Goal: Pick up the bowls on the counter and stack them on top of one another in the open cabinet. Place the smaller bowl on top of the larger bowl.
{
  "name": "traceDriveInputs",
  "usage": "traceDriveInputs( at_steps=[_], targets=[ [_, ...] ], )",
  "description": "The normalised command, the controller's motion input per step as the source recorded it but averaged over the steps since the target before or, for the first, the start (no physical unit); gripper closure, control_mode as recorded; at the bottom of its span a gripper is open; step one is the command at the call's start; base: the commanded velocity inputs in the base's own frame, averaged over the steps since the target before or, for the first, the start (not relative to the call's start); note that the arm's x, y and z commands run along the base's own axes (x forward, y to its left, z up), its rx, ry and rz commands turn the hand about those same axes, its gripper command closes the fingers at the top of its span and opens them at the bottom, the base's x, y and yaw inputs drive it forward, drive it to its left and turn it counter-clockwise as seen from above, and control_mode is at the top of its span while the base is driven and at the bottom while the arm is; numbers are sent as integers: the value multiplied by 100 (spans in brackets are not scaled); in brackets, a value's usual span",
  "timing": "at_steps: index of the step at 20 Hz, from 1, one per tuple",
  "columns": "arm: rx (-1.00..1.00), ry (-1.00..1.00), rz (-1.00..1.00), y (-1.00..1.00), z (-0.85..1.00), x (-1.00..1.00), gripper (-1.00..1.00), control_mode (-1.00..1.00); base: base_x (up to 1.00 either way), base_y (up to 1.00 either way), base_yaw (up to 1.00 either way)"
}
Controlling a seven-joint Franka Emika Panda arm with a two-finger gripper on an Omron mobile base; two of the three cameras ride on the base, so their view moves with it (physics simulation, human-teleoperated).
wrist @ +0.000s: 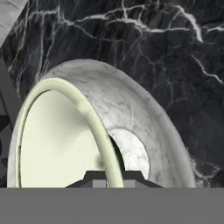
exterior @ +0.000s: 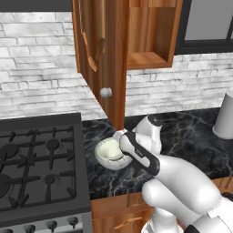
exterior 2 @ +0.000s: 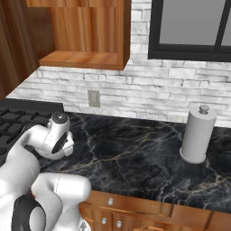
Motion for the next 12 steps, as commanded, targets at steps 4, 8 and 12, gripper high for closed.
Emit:
traceDriveInputs(
  at_steps=[4,8,12],
  targets=[
    [0,-4,0,1,-32,2,100,-100,0,0,0],
    [0,-3,0,3,-26,0,100,-100,0,0,0],
    [0,-1,0,2,-21,0,-100,-100,0,0,0]
  ],
)
